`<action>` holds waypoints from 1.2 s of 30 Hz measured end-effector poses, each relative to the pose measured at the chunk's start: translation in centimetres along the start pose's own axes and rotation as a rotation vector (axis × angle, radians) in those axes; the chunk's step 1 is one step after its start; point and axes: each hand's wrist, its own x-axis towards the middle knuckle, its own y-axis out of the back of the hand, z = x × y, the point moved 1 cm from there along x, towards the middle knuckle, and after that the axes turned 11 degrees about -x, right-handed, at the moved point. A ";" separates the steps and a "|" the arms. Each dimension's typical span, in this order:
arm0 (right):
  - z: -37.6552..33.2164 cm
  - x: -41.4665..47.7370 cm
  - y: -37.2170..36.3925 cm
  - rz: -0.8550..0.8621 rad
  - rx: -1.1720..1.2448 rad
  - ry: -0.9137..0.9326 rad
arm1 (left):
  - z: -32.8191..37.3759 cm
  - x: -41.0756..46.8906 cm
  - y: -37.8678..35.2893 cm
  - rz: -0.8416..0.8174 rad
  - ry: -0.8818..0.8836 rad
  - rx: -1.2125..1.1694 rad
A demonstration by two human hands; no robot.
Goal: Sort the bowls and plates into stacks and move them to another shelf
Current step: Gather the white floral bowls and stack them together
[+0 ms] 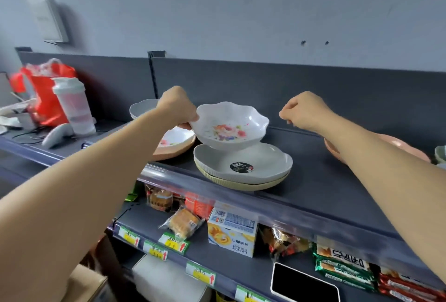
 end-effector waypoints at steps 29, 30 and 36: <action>-19.3 2.1 -13.5 -0.516 -0.376 -0.093 | -14.4 2.8 16.0 0.328 0.102 -0.292; -19.3 2.3 -13.6 -0.509 -0.304 -0.080 | -14.5 2.9 16.2 0.321 0.095 -0.307; -18.8 2.8 -11.8 -0.243 -0.021 -0.173 | -12.7 3.0 16.8 0.313 0.019 -0.396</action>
